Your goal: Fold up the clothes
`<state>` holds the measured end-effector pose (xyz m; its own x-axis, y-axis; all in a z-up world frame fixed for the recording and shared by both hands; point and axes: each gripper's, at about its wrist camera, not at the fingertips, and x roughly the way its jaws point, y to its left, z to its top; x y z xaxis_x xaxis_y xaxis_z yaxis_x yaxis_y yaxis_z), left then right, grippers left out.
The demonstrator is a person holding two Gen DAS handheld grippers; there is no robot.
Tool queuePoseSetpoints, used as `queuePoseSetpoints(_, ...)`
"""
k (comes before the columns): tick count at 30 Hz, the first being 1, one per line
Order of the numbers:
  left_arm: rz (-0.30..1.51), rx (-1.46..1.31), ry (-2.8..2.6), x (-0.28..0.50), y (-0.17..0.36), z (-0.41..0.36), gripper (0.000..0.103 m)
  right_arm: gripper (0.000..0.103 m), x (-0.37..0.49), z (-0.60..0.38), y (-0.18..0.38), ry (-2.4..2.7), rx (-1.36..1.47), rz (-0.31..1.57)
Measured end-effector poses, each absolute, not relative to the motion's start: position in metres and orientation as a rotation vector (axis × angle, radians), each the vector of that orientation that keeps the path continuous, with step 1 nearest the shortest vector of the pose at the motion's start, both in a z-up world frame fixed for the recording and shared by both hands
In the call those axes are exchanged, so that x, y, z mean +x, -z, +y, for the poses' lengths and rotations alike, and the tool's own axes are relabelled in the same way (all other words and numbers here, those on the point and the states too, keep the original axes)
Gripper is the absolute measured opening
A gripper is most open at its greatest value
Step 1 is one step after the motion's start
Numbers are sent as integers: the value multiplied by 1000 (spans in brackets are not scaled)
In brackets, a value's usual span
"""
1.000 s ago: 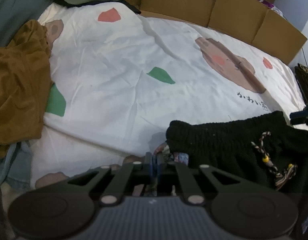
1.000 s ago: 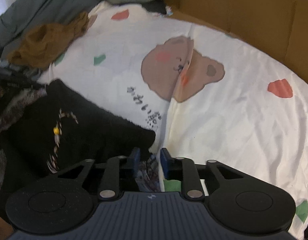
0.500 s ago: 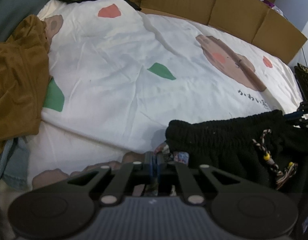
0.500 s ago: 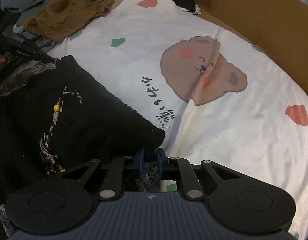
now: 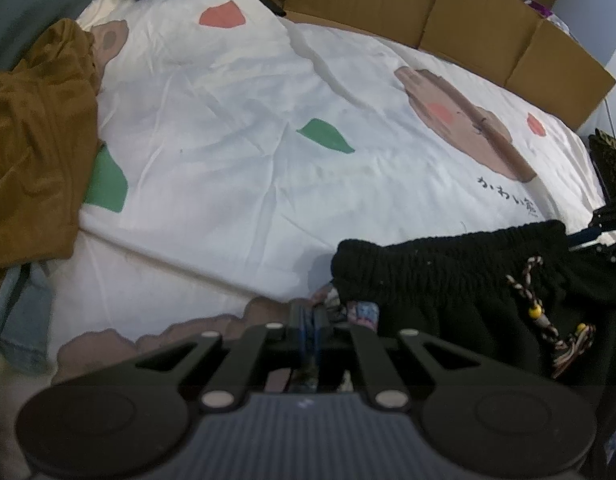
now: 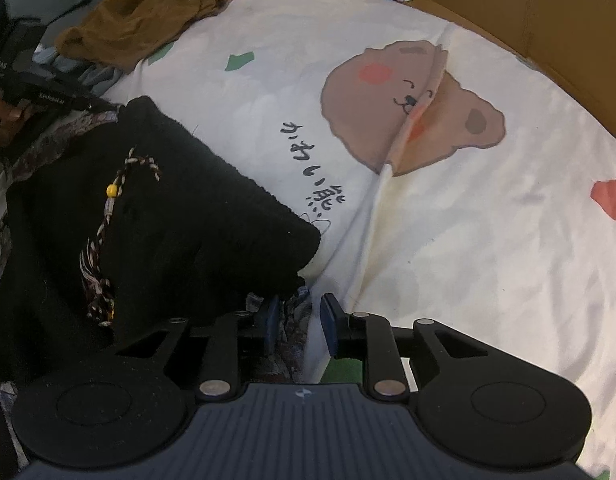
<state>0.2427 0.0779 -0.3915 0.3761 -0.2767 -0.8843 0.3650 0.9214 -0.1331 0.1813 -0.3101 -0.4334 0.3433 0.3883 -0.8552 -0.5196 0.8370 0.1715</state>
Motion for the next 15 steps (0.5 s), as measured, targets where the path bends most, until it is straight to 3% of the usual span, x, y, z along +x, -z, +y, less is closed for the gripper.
queuePoseSetpoints(7,1145,63,427,247,403,81,6,30,187,-295,434,-637,-203,1066)
queuePoseSetpoints(15,1188,48,467,255,417,80,31,30,189,-285,435,-675,-239,1071)
